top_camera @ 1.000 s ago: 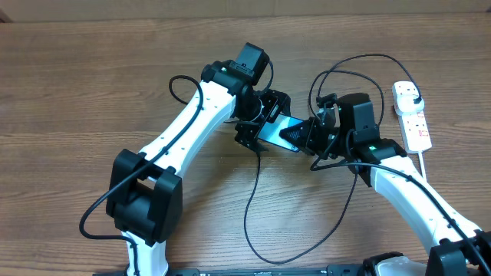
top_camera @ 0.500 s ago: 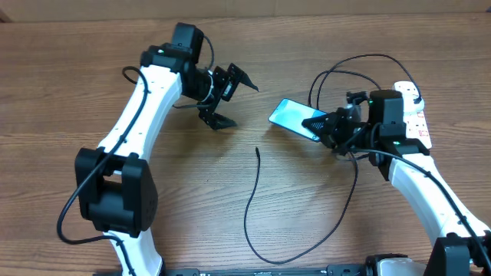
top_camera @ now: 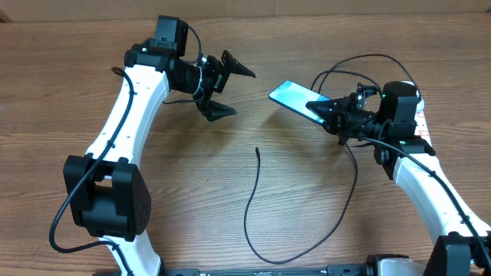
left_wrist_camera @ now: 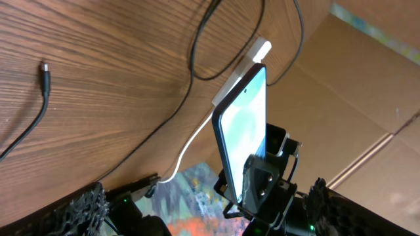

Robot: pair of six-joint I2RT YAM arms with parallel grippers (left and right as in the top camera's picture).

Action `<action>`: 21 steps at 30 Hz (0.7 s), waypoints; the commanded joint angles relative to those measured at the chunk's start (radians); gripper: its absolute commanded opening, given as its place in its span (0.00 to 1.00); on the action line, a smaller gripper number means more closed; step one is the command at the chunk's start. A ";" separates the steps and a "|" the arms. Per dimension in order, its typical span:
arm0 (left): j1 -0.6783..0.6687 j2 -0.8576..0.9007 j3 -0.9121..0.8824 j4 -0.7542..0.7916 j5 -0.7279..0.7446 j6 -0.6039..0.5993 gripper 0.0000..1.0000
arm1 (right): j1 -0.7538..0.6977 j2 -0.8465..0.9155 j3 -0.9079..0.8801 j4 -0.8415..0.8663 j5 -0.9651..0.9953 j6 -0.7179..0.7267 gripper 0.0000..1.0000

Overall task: Plug charger to phone and switch on socket
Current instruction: 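Move the open left gripper back onto the phone's other end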

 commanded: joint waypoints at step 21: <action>-0.057 -0.025 -0.381 0.819 0.072 -0.394 0.99 | 0.005 -0.005 0.019 0.053 0.030 0.182 0.04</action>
